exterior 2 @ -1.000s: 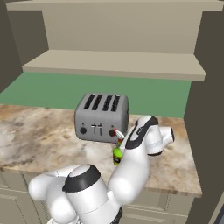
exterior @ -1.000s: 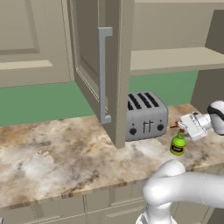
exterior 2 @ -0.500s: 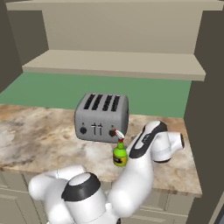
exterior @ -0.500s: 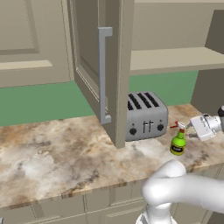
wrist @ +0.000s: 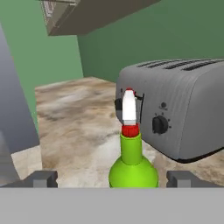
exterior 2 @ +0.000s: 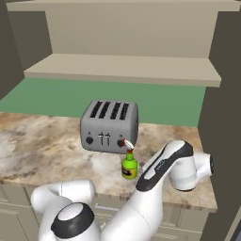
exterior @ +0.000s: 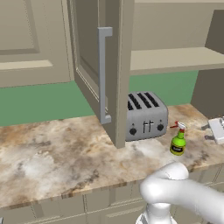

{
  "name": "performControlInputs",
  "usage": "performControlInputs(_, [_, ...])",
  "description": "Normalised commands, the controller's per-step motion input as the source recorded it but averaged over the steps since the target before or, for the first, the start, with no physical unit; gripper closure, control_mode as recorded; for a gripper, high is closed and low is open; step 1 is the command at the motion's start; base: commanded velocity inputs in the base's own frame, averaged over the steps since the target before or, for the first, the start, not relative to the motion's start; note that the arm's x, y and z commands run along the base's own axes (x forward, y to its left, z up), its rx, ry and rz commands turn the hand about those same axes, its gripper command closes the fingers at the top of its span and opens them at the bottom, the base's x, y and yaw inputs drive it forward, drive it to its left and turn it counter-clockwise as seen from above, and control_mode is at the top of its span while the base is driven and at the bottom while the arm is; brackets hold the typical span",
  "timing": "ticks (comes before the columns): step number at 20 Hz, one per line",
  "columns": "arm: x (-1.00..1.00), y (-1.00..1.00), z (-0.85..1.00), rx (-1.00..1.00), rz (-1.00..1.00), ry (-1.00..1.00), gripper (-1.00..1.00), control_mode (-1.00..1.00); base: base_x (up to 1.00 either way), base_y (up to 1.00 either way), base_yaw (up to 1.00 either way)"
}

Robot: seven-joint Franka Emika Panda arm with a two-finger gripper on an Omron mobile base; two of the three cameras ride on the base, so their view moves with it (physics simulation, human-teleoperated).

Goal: Move the cutting board and knife to the sink. Then move spray from the cabinet to the counter.

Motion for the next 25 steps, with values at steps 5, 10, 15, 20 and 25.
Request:
performControlInputs(5, [-0.97, 0.09, 0.52, 0.0, -0.16, -0.01, -1.0, -1.0, 0.0, 0.0, 0.0])
performControlInputs(10, [-0.99, 0.58, 0.52, 0.0, -0.1, -0.02, -1.0, -1.0, 0.0, 0.0, 0.0])
performControlInputs(15, [-0.82, 0.83, 0.55, -0.04, -0.01, -0.01, -1.0, -1.0, 0.0, 0.0, 0.0])
performControlInputs(20, [-0.57, 0.98, 0.56, -0.08, 0.0, 0.0, -1.0, -1.0, 0.0, 0.0, 0.0])
performControlInputs(25, [-0.26, 0.98, 0.59, -0.11, 0.0, 0.0, -1.0, -1.0, 0.0, 0.0, 0.0])
